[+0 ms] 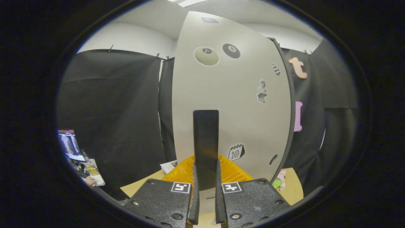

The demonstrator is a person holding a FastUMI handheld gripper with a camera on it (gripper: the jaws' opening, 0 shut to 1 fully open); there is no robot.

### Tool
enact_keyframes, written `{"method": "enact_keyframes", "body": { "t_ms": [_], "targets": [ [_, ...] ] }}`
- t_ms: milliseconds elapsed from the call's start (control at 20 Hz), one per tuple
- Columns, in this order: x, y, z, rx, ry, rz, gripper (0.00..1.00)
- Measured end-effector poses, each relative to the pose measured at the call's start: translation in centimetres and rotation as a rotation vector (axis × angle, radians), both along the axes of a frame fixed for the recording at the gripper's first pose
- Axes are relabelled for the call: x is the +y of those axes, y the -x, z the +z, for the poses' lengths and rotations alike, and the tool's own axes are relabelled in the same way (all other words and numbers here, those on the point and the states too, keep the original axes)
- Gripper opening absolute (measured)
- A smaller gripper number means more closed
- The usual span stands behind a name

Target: Open the shoe cabinet door, grab the shoes and put them into the shoe cabinet, then close the shoe cabinet door.

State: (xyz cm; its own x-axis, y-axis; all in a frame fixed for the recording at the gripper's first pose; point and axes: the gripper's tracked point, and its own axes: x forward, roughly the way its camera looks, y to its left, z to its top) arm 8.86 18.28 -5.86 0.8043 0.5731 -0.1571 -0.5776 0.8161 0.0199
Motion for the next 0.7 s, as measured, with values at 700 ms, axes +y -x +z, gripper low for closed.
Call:
{"method": "enact_keyframes", "body": {
  "t_ms": [700],
  "targets": [
    [-9.5,2.3,0.9,-0.03,0.035,-0.115,0.21]
  ]
}}
